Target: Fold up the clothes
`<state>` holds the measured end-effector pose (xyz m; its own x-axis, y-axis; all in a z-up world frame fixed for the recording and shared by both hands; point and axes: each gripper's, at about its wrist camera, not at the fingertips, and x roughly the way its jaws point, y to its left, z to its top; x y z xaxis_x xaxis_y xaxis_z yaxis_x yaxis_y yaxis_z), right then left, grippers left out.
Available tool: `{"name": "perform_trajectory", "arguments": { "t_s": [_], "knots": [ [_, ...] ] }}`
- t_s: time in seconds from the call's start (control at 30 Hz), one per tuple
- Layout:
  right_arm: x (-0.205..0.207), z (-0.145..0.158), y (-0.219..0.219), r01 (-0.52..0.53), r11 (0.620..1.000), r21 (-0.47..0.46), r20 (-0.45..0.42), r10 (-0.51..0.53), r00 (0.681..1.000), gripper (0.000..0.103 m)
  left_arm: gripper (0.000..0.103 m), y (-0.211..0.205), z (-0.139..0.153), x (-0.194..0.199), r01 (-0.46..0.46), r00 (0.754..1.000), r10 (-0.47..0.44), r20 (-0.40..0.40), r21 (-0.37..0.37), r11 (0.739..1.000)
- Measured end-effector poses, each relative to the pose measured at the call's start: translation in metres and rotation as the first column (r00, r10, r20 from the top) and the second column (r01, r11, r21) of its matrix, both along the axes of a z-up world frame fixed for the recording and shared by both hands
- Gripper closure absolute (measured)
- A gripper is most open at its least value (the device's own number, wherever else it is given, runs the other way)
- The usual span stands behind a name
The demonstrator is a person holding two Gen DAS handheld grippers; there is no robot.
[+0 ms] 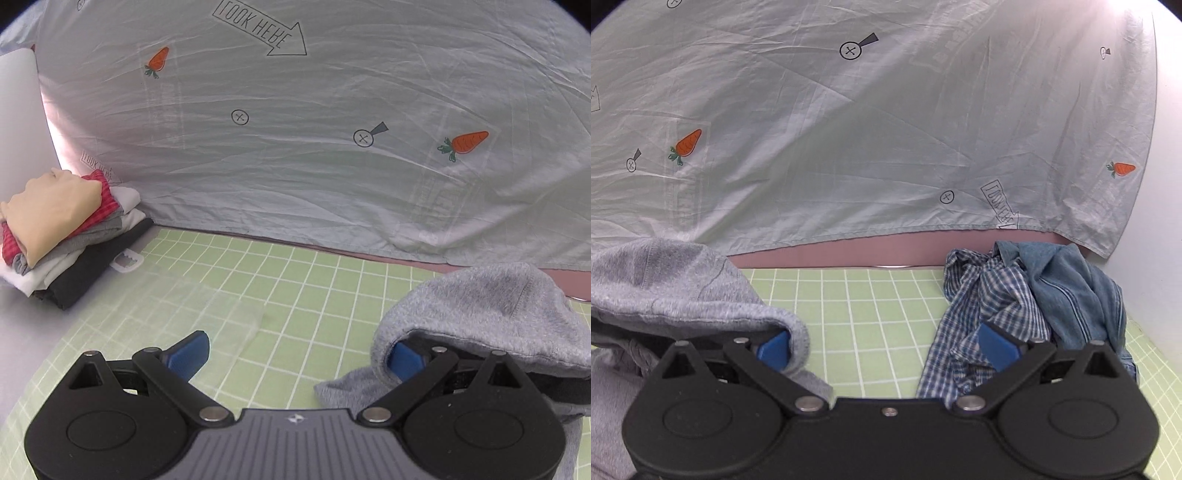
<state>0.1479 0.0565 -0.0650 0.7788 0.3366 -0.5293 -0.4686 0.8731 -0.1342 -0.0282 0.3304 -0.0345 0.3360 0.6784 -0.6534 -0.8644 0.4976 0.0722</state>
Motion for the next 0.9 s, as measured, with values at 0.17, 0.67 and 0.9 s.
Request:
{"name": "perform_trajectory", "arguments": {
  "t_s": [0.17,0.67,0.9],
  "knots": [
    [-0.025,-0.010,-0.017,-0.007,1.000,-0.024,-0.011,0.007,1.000,0.000,0.004,-0.020,-0.010,-0.025,-0.004,1.000,0.003,-0.026,-0.030,1.000],
    [-0.059,-0.052,-0.020,-0.071,0.990,-0.124,-0.162,0.050,0.985,0.000,0.004,-0.045,-0.054,-0.046,0.012,0.994,-0.036,-0.100,-0.238,0.971],
    [-0.073,-0.039,-0.010,-0.141,0.987,-0.079,-0.161,0.127,0.979,0.000,0.004,-0.061,-0.040,-0.041,0.121,0.991,-0.129,-0.017,-0.255,0.959]
  ]
}}
